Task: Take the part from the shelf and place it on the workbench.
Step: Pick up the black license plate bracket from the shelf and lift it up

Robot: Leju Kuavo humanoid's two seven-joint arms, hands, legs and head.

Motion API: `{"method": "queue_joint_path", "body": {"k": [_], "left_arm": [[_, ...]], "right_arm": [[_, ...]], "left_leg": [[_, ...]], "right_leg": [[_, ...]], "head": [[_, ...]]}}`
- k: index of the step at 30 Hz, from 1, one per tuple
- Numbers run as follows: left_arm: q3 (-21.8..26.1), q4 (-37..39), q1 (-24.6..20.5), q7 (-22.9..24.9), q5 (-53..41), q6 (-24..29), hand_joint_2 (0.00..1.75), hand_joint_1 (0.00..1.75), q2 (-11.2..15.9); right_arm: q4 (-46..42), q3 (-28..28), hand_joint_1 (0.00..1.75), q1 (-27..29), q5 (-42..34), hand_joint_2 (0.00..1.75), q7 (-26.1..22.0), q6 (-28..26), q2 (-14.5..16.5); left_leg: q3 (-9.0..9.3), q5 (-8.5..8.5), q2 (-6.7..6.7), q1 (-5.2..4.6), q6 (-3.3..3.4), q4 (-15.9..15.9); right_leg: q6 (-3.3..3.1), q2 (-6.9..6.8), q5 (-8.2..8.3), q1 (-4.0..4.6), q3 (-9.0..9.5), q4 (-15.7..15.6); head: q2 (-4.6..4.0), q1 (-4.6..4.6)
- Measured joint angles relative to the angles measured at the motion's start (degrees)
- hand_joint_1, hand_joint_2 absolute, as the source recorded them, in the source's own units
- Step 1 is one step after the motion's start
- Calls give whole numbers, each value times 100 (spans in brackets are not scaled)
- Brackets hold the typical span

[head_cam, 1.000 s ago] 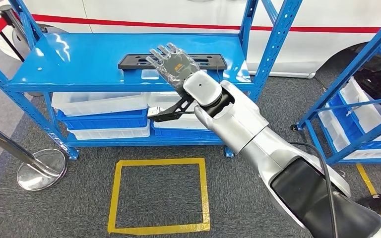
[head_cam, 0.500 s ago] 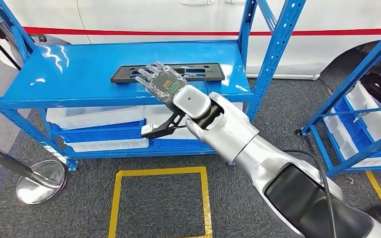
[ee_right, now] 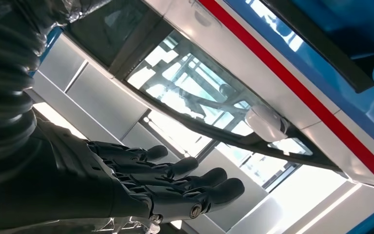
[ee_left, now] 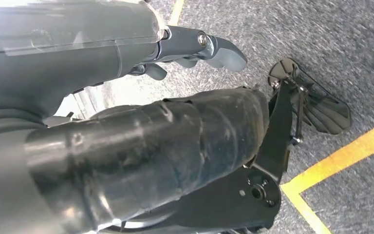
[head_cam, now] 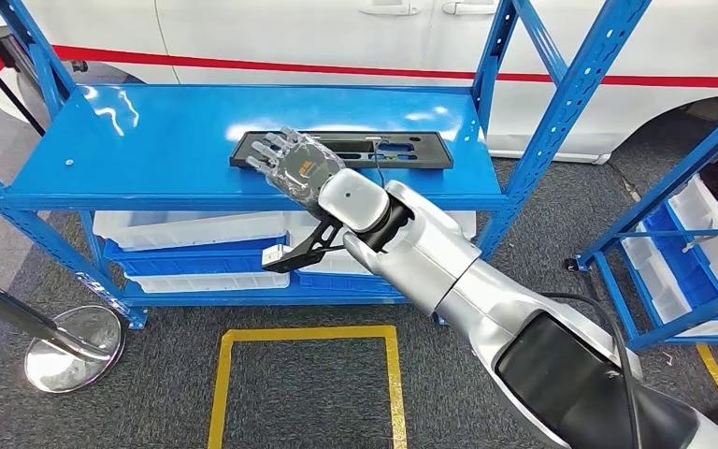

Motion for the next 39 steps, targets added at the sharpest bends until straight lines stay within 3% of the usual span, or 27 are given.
{"method": "queue_joint_path", "body": {"k": [2, 3, 5, 8, 10, 12, 13, 14, 16, 18, 23, 25, 27, 28, 29, 30, 31, 33, 34, 36, 39], "left_arm": [[5, 1, 3, 3, -15, -3, 0, 0, -14], [9, 1, 1, 4, -20, -5, 0, 0, -21], [21, 2, -15, 7, -26, -7, 0, 0, -30], [32, 2, -31, 8, -28, 0, 0, 0, -21], [36, 2, -32, 10, -28, 4, 0, 0, -13], [38, 2, -31, 15, -28, 3, 0, 0, -13], [38, 2, -27, 19, -28, 3, 0, 0, -13], [38, 2, -23, 21, -28, 2, 0, 0, -13], [39, 2, -17, 24, -28, -3, 0, 0, -13], [41, 3, -21, 30, -28, -7, 0, 0, -16], [48, 4, -25, 51, -30, -10, 0, 0, -20], [50, 4, -22, 56, -36, -12, 0, 0, -21], [52, 4, -22, 63, -49, -14, 0, 0, -21], [53, 4, -22, 65, -59, -14, 0, 0, -21], [53, 4, -20, 67, -69, -15, 0, 0, -21], [53, 4, -17, 68, -79, -17, 0, 0, -21], [53, 4, -16, 68, -86, -18, 0, 0, -21], [54, 7, -7, 74, -95, -21, 0, 0, -27], [56, 8, -8, 78, -100, -21, 0, 0, -31], [63, 10, -20, 84, -113, -21, 0, 0, -34], [72, 9, -30, 88, -137, -20, 0, 0, -30]], "right_arm": [[-1, 34, 0, -13, -26, 175, -6, 25, 0], [-1, 54, 0, -22, -37, 175, -7, 36, 1], [1, 93, 0, -32, -61, 175, -9, 45, 9], [1, 136, 0, -39, -81, 175, -9, 46, 40], [6, 179, 0, -50, -88, 175, -9, 46, 71], [18, 232, 0, -37, -92, 175, -9, 47, 83], [28, 252, 0, -15, -92, 175, -9, 46, 85], [41, 269, 0, 6, -92, 175, -9, 46, 87], [70, 296, 0, 23, -92, 175, -9, 43, 94], [99, 311, 0, 9, -92, 175, -8, 42, 105], [163, 337, 0, -20, -112, 175, -1, 41, 128], [196, 341, 0, -39, -121, 175, 7, 40, 131], [245, 346, 0, -44, -130, 87, 10, 41, 130], [273, 349, 0, -38, -139, 44, 2, 42, 128], [301, 352, 0, -32, -156, 0, -19, 43, 126], [326, 355, 0, -32, -182, 0, -49, 41, 123], [341, 357, 0, -38, -215, 0, -85, 39, 121], [359, 358, 0, -64, -290, 0, -137, 41, 113], [364, 360, 0, -82, -321, 0, -150, 44, 108], [373, 364, 0, -108, -356, 0, -159, 49, 96], [386, 367, 0, -126, -384, 0, -158, 50, 82]], "left_leg": [[99, -77, -6, -30, -14, -3], [123, -102, -8, -36, -33, -6], [138, -128, -6, -35, -84, -23], [121, -204, 13, -29, -166, 58], [-117, -414, 20, -13, -219, 531], [-537, -650, 20, 16, -266, 1222], [-694, -655, 22, 32, -286, 1430], [-756, -549, 24, 50, -305, 1438], [-568, -108, 33, 83, -335, 861], [-300, 113, 32, 75, -326, 280], [-179, 26, 12, 59, -134, 108], [-107, -5, 15, 71, -62, 76], [-55, -56, 14, 65, -26, 75], [-25, -85, 11, 61, -21, 76], [14, -117, 6, 57, -22, 76], [64, -153, 0, 52, -26, 77], [127, -194, -5, 45, -33, 77], [224, -275, -10, 29, -61, 68], [250, -305, -10, 26, -87, 63], [279, -339, -8, 28, -155, 34], [277, -443, 13, 33, -248, 130]], "right_leg": [[-133, -5, 483, 56, 279, -794], [-188, -10, 578, 85, 398, -1075], [-239, -16, 541, 118, 497, -1250], [-258, -8, 541, 71, 617, -1407], [-275, -17, 532, 33, 716, -1492], [-294, -26, 476, 31, 759, -1483], [-288, -28, 439, 30, 775, -1458], [-276, -27, 394, 25, 793, -1424], [-233, -21, 277, 4, 837, -1324], [-161, -9, 166, 9, 843, -1225], [-11, -7, 36, 11, 823, -1132], [38, -11, -173, -9, 589, -662], [64, -14, -427, -18, 127, 116], [67, -14, -460, -21, -80, 395], [59, -14, -384, -21, -204, 488], [41, -14, -195, -19, -213, 359], [8, -14, 84, -10, -112, 18], [-82, -14, 518, 30, 201, -760], [-120, -17, 592, 55, 320, -1021], [-164, -16, 538, 92, 407, -1177], [-221, -4, 505, 37, 547, -1325]], "head": [[0, -3], [-1, -3], [-1, -4], [0, -3], [0, -4], [0, -5], [0, -5], [0, -4], [-1, -4], [-1, -8], [0, -11], [0, -9], [-1, -9], [-1, -9], [-1, -9], [0, -8], [0, -8], [-1, -15], [-1, -19], [0, -27], [-1, -29]]}}
